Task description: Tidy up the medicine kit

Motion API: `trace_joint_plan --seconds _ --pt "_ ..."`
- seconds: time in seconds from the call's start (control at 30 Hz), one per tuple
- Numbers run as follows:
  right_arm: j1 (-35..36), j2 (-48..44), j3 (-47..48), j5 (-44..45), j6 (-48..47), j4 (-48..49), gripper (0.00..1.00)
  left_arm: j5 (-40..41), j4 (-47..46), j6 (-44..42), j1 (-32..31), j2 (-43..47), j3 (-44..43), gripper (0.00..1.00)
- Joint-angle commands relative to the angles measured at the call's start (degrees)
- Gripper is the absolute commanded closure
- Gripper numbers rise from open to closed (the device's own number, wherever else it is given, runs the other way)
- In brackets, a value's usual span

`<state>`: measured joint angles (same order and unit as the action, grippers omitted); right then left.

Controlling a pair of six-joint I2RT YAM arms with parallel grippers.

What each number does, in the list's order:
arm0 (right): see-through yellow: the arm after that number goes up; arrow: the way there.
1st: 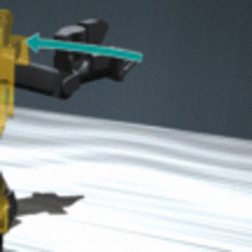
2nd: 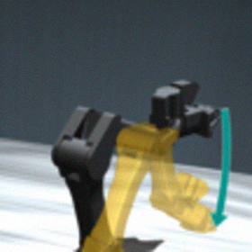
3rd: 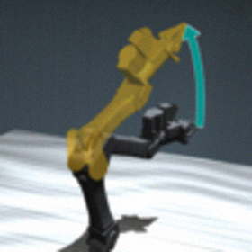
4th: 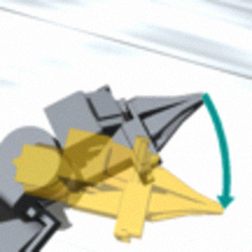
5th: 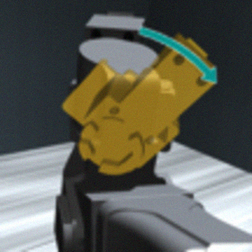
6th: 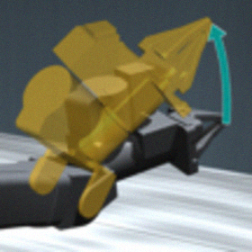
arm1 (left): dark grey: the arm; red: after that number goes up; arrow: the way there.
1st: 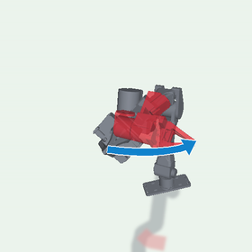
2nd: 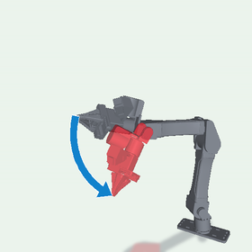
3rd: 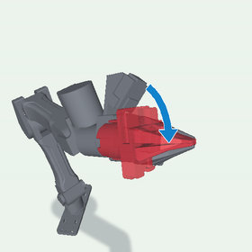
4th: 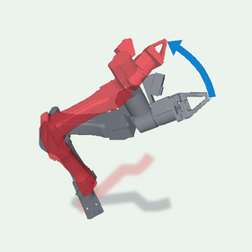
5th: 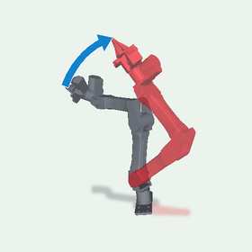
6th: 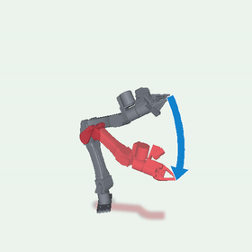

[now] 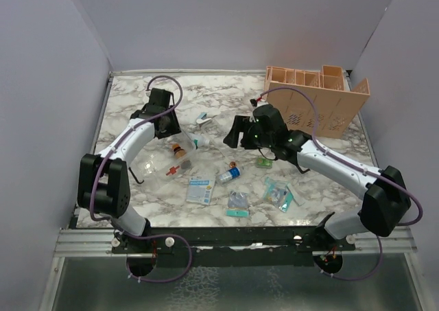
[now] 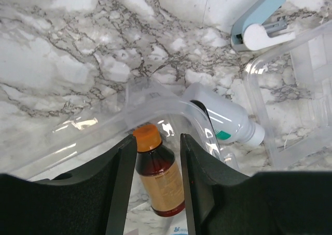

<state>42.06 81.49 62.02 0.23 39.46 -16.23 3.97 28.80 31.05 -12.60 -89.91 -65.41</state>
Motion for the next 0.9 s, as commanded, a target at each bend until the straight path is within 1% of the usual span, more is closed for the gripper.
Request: trace_joint_plan --seconds 0.0,0.27,0.33,0.47,0.57,0.7,0.77,0.87 --pt "0.3 2.73 -1.49 -0.5 -2.58 1.41 0.29 -0.54 -2.95 -0.72 -0.06 -2.69 -4.01 0.58" --pt "0.29 5.92 -1.21 4.11 -6.08 -0.03 0.28 -3.58 -3.44 -1.58 -0.11 -6.94 -9.46 0.58" --pt "0.3 6.77 -0.84 4.32 -6.81 -0.03 0.28 -3.69 -3.44 -1.96 -0.06 -8.53 -10.32 0.57" --pt "0.28 9.02 0.59 2.27 -8.94 0.9 0.29 -2.63 -2.82 -2.48 -0.06 -8.68 -10.67 0.56" --pt "0.27 11.77 2.72 -2.07 -12.18 2.53 0.35 -1.15 -1.47 -2.72 -0.06 -7.69 -9.92 0.56" --pt "0.45 16.65 7.12 -7.95 -14.98 4.56 0.48 -0.65 -0.44 -2.96 -0.04 -4.18 -7.03 0.56" --pt "0.75 19.58 9.65 -9.12 -15.66 5.09 0.5 -0.93 -0.05 -2.71 -0.06 -2.39 -5.15 0.57" --pt "1.16 24.26 14.5 -9.32 -15.98 4.14 0.51 -0.45 0.2 -1.85 -0.07 0.08 -2.38 0.58"
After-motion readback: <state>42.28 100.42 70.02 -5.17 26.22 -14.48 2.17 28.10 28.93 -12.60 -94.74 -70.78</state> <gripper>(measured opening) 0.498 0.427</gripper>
